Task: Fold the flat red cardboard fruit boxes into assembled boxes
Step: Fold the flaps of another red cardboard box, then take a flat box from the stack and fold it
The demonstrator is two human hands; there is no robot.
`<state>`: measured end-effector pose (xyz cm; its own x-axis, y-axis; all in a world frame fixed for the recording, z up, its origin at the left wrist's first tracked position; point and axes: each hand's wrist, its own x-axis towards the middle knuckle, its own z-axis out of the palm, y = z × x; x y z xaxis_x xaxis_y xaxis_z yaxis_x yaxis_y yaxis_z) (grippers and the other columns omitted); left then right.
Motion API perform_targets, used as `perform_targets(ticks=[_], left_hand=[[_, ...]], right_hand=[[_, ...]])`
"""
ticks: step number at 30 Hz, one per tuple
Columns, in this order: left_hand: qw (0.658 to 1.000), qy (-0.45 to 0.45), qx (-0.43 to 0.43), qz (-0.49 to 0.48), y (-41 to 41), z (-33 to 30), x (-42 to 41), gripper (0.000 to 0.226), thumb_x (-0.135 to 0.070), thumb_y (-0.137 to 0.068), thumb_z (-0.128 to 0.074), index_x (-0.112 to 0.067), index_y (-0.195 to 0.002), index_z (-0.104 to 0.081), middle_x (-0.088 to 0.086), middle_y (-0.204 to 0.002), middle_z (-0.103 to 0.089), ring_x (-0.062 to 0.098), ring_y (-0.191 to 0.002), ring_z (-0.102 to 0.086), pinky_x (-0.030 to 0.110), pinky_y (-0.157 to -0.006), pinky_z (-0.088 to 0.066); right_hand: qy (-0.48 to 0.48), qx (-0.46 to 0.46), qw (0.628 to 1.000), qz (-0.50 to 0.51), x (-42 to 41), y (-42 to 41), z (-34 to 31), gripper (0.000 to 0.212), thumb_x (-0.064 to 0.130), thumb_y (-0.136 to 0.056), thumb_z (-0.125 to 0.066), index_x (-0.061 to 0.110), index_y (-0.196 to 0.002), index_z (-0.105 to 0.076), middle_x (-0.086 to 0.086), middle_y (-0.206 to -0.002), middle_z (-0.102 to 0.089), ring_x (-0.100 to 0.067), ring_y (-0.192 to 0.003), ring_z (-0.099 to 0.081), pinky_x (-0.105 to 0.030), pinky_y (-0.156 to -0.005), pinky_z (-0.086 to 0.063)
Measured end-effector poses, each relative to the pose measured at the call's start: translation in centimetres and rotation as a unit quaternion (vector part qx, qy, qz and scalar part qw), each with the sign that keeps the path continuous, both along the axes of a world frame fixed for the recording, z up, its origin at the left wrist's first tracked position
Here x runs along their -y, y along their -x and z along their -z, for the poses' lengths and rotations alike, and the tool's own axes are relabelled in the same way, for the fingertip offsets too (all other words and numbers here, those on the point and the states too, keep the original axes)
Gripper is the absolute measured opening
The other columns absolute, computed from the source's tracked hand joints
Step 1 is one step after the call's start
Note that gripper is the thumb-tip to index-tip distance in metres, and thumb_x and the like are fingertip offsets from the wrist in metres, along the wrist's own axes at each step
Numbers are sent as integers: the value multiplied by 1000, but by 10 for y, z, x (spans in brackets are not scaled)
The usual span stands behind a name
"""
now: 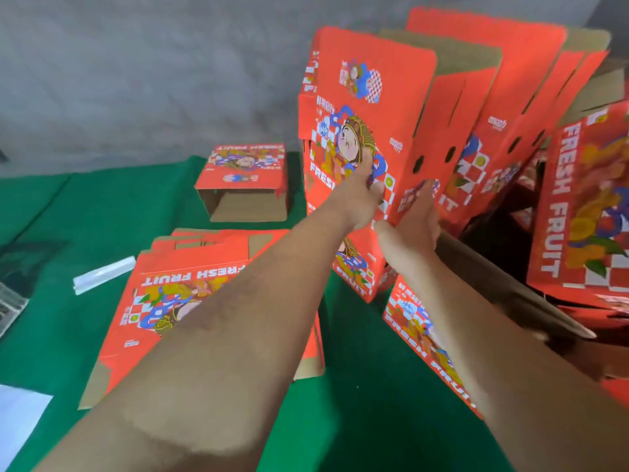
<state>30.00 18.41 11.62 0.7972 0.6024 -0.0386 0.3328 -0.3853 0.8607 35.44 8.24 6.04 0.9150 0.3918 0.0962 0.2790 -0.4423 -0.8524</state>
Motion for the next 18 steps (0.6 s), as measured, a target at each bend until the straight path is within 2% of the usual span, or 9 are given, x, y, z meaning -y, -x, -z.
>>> perform_targets(ticks=[1, 2, 3, 5, 6, 9, 12, 15, 18], left_hand=[[999, 26, 32, -23, 3, 0, 1, 38, -27, -105, -50, -26, -143, -54, 7, -100, -63, 27, -81, -63, 36, -79, -52], [995, 51, 73, -49, 7, 4, 3, 19, -30, -101, -53, -23, -114, -65, 7, -94, -62, 24, -78, -59, 35, -79, -49], [990, 65, 107, -71, 12, 8, 9, 16, -31, -98, -54, -20, -101, -65, 6, -91, -61, 21, -78, -55, 34, -79, -46], [982, 77, 134, -108, 23, 23, 20, 23, -28, -101, -55, -15, -115, -68, 4, -106, -67, 23, -95, -63, 35, -94, -49], [978, 91, 140, -126, 29, 32, 25, 28, -24, -104, -55, -14, -128, -65, 7, -119, -69, 32, -109, -66, 42, -103, -50], [970, 140, 136, -144, 46, 50, 30, 33, -22, -107, -53, -14, -139, -60, 18, -134, -66, 51, -123, -59, 61, -107, -47], [959, 174, 154, -165, 61, 61, 24, 30, -21, -108, -53, -15, -135, -62, 11, -133, -67, 36, -127, -61, 55, -112, -46], [949, 178, 179, -191, 73, 70, 20, 27, -20, -106, -56, -17, -133, -60, 1, -133, -65, 15, -125, -62, 41, -112, -47], [937, 163, 225, -210, 77, 75, 13, 36, -15, -104, -60, -11, -140, -56, 5, -131, -64, -10, -94, -65, 14, -87, -51]], right_hand=[[-48, 5, 998, 27, -2, 8, 2, 96, 24, -85, -73, 18, -163, -17, -16, -157, -30, -41, -144, -31, -47, -119, -25], [-90, 23, 995, 46, -3, 16, 4, 85, 17, -82, -73, 12, -155, -32, -17, -147, -38, -42, -136, -38, -47, -116, -30], [-115, 55, 991, 50, -3, 25, 6, 72, 11, -79, -74, 5, -145, -43, -17, -138, -46, -43, -129, -45, -49, -112, -35], [-130, 131, 983, 20, -2, 40, 18, 53, 3, -78, -75, -3, -126, -55, -19, -125, -57, -43, -119, -52, -52, -103, -41], [-122, 155, 980, -2, -1, 46, 25, 49, 1, -78, -76, -3, -123, -58, -18, -123, -60, -42, -119, -53, -51, -102, -42], [-59, 213, 973, -59, 2, 57, 41, 47, 1, -77, -77, 7, -122, -63, -15, -122, -61, -37, -122, -50, -43, -102, -39], [-57, 212, 971, -91, 0, 66, 47, 45, 0, -76, -74, 9, -120, -66, -13, -119, -59, -35, -120, -51, -37, -100, -35], [-95, 181, 973, -109, -6, 76, 49, 41, -3, -78, -73, 8, -117, -67, -11, -117, -58, -28, -118, -51, -45, -104, -41], [-138, 207, 966, -72, -11, 79, 47, 46, 9, -80, -72, 9, -124, -61, -5, -127, -54, -28, -123, -47, -50, -107, -41]])
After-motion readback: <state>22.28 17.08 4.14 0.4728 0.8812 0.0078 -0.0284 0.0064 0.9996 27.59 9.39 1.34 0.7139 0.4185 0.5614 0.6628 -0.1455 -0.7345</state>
